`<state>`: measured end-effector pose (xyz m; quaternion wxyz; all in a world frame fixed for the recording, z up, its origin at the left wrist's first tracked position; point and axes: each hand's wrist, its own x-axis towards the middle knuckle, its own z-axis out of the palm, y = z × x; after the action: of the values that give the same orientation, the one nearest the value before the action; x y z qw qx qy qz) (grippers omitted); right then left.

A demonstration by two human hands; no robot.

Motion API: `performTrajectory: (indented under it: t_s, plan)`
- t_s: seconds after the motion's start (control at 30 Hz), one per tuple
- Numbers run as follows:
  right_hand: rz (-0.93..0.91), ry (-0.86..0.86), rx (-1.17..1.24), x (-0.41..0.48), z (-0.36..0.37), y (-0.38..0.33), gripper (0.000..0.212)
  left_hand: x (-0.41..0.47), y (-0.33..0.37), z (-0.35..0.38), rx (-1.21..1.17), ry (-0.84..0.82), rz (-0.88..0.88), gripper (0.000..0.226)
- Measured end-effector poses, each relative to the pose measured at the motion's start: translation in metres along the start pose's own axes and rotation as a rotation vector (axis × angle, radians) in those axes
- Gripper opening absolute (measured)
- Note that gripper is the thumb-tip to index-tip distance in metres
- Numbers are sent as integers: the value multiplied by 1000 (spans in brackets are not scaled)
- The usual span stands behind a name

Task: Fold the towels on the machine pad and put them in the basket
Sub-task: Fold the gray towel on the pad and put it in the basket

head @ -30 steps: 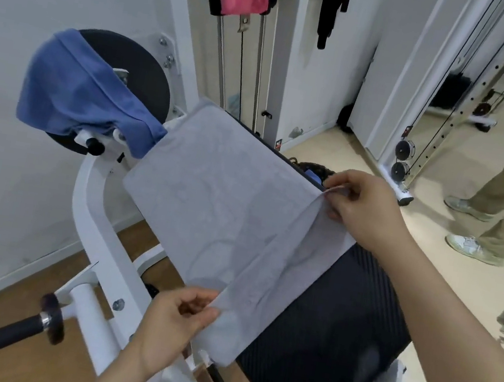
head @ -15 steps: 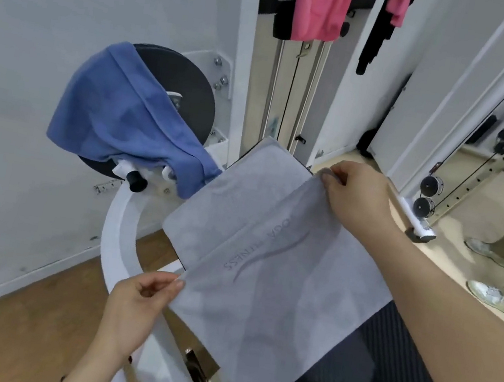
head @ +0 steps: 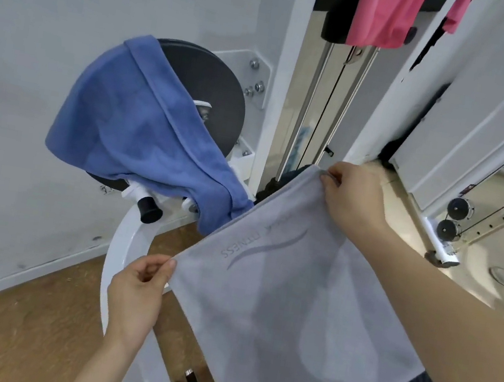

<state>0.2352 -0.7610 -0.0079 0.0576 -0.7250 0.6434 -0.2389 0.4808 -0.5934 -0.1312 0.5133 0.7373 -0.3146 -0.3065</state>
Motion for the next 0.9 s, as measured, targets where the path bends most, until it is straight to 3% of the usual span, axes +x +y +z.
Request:
performTrajectory:
  t_s: [0.37,0.63,0.77,0.9]
  plan:
    - [-88,-26,-152,23,19,7,14,22,-17,14,-189,-87,-99,3]
    - [-137,-121,-38,33,8,0,20,29,-21,14,-161,-217,-93,27]
    - [-153,-134,-53,30,5,-3,32,31,-23,12,-77,-237,-91,25]
    - [-114,-72,53,19,-23,-4,19,31,-11,-4,-92,-300,-71,18]
